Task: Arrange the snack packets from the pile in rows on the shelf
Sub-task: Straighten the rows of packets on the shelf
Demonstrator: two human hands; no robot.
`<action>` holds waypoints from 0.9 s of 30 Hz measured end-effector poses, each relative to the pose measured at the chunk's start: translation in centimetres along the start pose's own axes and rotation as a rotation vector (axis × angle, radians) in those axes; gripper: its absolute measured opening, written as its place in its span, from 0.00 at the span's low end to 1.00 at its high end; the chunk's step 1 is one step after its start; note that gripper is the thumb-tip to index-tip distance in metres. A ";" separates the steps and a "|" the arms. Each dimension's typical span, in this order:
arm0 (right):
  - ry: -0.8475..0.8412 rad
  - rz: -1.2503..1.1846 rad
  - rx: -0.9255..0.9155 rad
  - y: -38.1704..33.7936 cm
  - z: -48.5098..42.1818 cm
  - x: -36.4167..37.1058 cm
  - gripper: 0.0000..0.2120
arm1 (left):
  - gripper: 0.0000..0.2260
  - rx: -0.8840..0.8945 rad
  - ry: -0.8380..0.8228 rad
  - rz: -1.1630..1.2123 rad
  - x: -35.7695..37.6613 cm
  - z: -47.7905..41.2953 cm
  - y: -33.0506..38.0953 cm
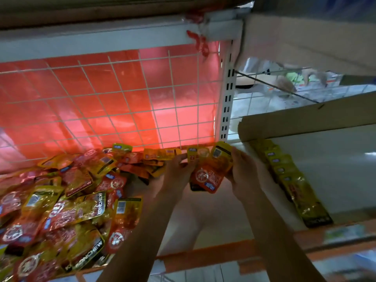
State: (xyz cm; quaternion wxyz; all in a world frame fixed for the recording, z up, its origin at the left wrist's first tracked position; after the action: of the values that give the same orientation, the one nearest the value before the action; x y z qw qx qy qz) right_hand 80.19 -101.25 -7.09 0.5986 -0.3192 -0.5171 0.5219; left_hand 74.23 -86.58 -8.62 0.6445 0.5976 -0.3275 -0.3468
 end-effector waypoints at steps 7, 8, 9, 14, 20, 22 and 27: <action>0.134 -0.001 -0.020 -4.4 -2.6 -7.3 0.11 | 0.29 -0.128 -0.053 -0.071 7.0 0.1 -1.2; 0.148 0.040 -0.033 -5.0 -3.0 -8.3 0.11 | 0.30 -0.121 -0.063 -0.095 7.9 0.1 -1.3; 0.162 0.061 -0.039 -5.5 -3.3 -9.2 0.11 | 0.30 -0.110 -0.066 -0.113 8.7 0.2 -1.4; 0.187 -0.027 -0.025 -7.3 -4.6 -13.5 0.10 | 0.22 -0.017 -0.068 -0.154 12.5 0.4 -1.7; 0.167 -0.151 -0.046 -8.5 -5.8 -17.0 0.11 | 0.15 0.078 0.058 -0.261 15.3 0.4 -1.9; 0.155 -0.189 -0.042 -8.8 -6.1 -17.9 0.12 | 0.15 0.098 0.090 -0.289 15.7 0.4 -2.0; 0.111 -0.185 -0.013 -9.3 -7.3 -19.5 0.10 | 0.16 0.094 0.135 -0.402 16.6 -0.3 -2.2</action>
State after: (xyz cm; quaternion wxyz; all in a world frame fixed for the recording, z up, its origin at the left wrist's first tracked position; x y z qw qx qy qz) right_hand 91.40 -121.08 -6.02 0.6698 -0.3025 -0.5137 0.4426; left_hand 83.37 -100.44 -10.73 0.5542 0.7021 -0.1736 -0.4121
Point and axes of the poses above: each hand's wrist, its own z-axis away from the middle knuckle, its own x-axis out of the palm, y = z × x, the point moved 2 cm from there along -z, towards the middle knuckle, and after that the axes turned 4 degrees about x, right-handed, at the moved point
